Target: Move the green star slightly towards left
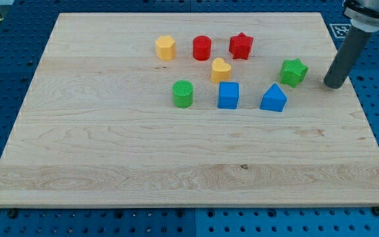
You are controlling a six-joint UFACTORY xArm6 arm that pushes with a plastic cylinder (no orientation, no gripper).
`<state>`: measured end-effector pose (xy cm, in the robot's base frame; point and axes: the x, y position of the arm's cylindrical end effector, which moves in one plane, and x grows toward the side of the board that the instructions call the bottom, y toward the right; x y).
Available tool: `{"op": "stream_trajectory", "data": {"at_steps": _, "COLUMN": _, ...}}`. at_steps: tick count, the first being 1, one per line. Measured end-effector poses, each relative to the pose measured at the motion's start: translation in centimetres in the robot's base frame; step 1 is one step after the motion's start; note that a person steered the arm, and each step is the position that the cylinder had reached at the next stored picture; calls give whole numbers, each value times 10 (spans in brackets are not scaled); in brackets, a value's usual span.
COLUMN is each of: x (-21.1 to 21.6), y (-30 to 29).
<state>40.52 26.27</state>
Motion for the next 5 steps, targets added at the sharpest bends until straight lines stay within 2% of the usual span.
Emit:
{"op": "stream_trajectory", "data": {"at_steps": 2, "x": -16, "y": -9}}
{"op": "stream_trajectory", "data": {"at_steps": 5, "x": -14, "y": -35}}
